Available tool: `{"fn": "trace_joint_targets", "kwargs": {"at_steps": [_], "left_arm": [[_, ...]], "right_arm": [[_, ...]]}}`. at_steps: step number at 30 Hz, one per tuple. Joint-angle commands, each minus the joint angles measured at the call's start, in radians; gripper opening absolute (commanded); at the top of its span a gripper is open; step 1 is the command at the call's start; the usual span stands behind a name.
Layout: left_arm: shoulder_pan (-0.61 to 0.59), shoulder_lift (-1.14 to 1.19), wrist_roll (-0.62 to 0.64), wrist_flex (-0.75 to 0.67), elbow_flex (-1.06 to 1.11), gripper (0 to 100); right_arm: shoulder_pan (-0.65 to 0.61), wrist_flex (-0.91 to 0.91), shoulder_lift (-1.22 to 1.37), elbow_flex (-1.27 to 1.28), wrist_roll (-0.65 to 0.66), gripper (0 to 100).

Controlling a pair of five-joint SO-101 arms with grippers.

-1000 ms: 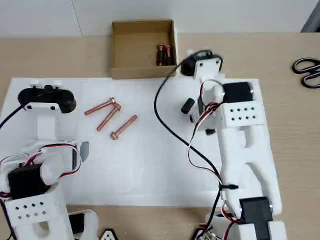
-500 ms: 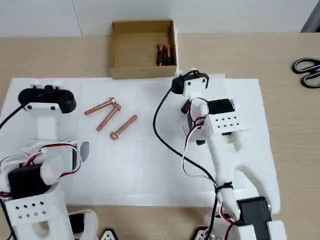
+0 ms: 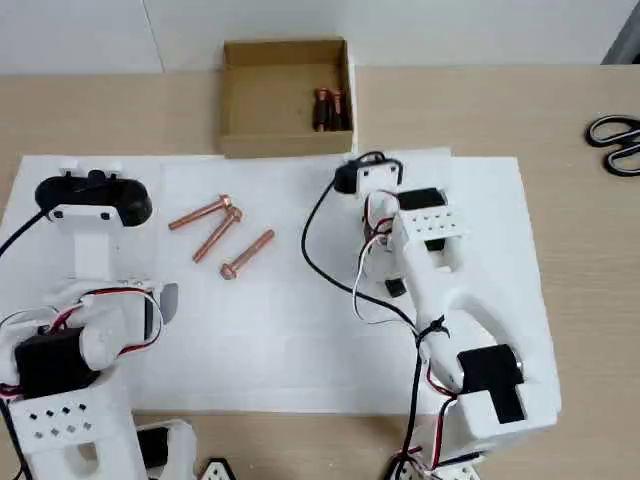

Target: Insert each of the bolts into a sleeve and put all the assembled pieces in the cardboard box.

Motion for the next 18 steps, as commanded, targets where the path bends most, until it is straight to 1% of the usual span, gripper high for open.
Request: {"fn": "trace_joint_targets", "kwargs": {"at_steps": [1,5,18], "left_arm": [[0.003,-0.012,-0.006,-0.011,-0.004,22],[0.003,-0.012,-0.006,-0.011,-0.004,22],[0.003,-0.012,-0.008,-0.011,-0.004,22]], "right_arm": [[0.002,0.031,-0.004,-0.075,-0.012,18.1],[0.001,0.073,-0.004,-0.098,-0.012,18.2],[-0.002,0.070,0.008,-0.094,-0.005,18.0]]}}
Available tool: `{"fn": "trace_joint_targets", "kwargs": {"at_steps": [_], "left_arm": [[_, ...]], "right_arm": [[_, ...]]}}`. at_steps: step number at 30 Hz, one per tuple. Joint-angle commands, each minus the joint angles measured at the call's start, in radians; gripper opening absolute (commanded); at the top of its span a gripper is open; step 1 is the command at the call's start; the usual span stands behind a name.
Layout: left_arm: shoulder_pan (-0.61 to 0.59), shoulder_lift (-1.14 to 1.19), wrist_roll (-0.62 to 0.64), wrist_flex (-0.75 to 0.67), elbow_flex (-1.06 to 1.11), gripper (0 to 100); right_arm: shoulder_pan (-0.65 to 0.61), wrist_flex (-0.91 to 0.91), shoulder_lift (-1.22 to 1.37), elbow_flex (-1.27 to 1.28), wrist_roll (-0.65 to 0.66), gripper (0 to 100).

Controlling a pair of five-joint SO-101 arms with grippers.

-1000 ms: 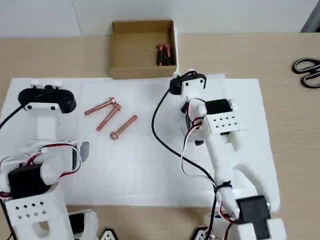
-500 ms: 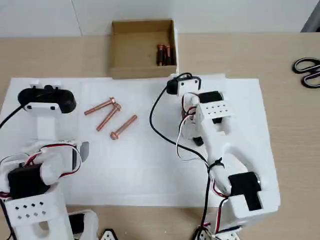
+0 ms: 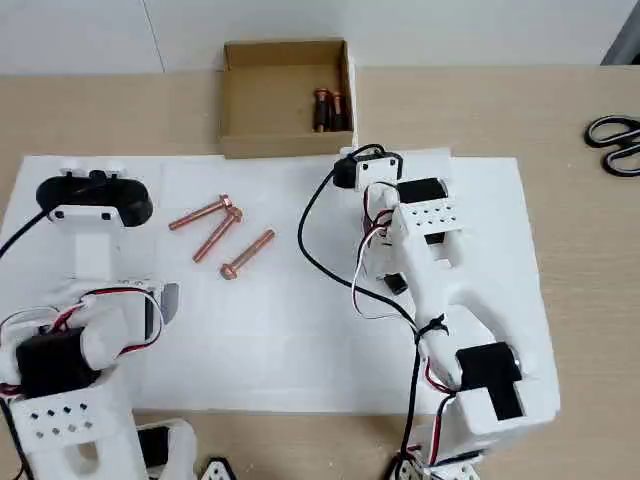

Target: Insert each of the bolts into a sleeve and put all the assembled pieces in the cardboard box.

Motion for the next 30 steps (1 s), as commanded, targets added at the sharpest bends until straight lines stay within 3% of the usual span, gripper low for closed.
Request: {"fn": "trace_joint_targets", "kwargs": {"at_steps": [1,14,20,27,30], "left_arm": [[0.003,-0.012,-0.008,-0.011,-0.004,22],[0.002,-0.012,-0.008,-0.011,-0.004,22],[-0.002,-0.012,-0.008,-0.011,-0.004,22],[-0.002,-0.012,-0.008,-0.009,-0.004,22],[0.002,-0.012,-0.008,-0.009,-0.005,22]], "right_arm": [[-0.002,0.004,0.015,-0.049,-0.003,18.0],[-0.002,0.012,0.236,-0.192,0.023,17.8],[0.002,0.005,0.288,-0.203,0.060,8.2],[0.004,0.016,0.289,-0.212,0.060,3.6],[0.004,0.105,0.237,-0.272,0.052,0.6]]}}
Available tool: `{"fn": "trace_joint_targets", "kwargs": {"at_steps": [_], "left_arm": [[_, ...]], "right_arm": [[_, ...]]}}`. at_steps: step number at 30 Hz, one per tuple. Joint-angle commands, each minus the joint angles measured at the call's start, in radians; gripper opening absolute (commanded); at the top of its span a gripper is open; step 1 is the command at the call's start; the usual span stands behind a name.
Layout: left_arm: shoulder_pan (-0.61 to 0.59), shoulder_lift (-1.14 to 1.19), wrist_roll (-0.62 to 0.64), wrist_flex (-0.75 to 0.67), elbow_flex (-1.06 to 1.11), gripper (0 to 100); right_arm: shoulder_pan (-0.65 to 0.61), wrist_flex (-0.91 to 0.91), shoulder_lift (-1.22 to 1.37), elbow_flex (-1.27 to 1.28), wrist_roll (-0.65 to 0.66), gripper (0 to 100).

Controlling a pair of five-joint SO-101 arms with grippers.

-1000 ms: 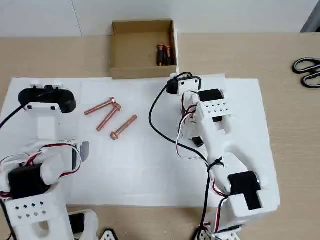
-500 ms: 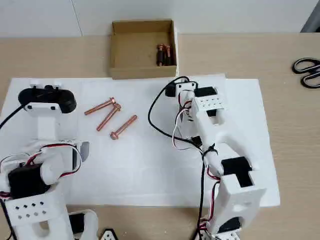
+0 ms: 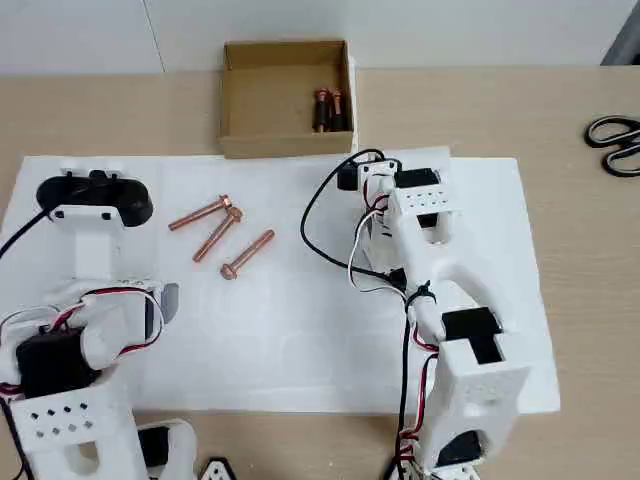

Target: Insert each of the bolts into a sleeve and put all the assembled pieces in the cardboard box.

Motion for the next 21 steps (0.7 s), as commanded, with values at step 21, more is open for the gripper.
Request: {"fn": "trace_joint_targets", "kwargs": {"at_steps": [21], "left_arm": [[0.097,0.519,-0.232,0.002,-0.335,22]], "right_arm": [[-0.016,0.274,-0.410,-0.196,0.008,0.3]]}}
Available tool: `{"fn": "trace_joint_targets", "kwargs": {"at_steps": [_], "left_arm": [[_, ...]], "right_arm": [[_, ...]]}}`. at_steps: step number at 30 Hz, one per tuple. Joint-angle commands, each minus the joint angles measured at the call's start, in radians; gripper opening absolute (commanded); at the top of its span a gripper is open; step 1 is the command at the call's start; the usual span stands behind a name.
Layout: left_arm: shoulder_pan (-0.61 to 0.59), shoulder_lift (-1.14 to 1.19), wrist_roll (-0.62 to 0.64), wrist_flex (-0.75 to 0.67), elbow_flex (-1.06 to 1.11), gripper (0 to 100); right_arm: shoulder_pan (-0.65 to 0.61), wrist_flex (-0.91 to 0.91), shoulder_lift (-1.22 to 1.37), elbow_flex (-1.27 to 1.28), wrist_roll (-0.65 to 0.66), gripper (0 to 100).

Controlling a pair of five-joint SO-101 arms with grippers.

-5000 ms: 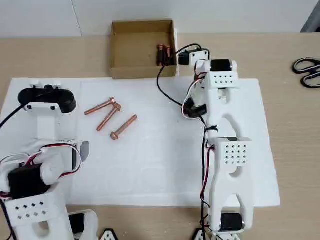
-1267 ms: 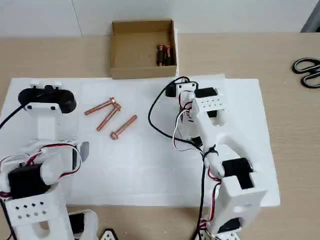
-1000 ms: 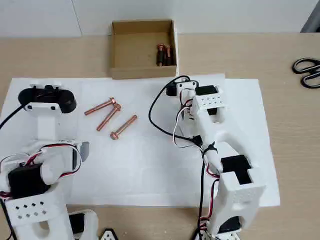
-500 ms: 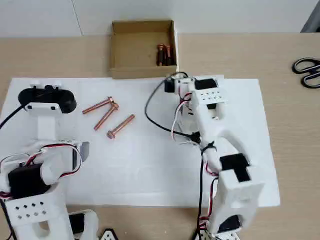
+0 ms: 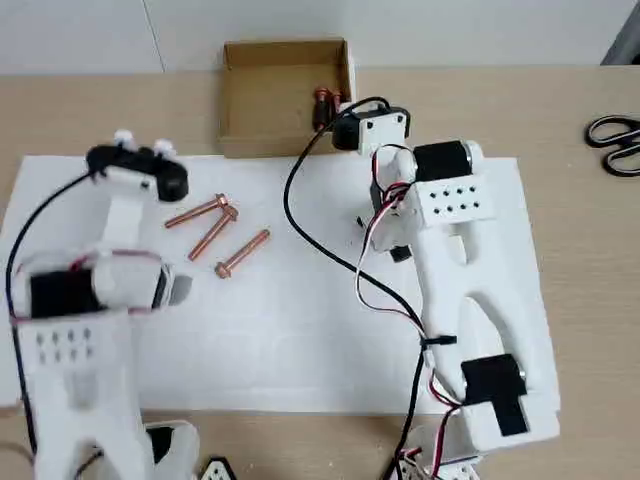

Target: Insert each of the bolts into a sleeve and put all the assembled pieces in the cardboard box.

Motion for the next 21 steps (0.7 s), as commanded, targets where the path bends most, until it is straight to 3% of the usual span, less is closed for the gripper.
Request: {"fn": "trace_joint_targets", "kwargs": {"at_steps": [1,5,13,21], "left_arm": [[0.028,0.206,-0.083,0.002,-0.166,22],[0.075,0.448,-0.169,-0.021,-0.305,22],[0.086,0.872,-0.173,-0.095,-0.601,15],[0.123,1.145,-0.173,-0.015,-0.898,14]], "right_arm": [[-0.002,0.010,-0.059,-0.049,0.006,0.3],[-0.004,0.012,-0.061,-0.048,0.006,0.3],[-0.004,0.016,-0.061,-0.021,0.008,0.3],[-0.004,0.010,-0.061,-0.005,0.009,0.3]]}}
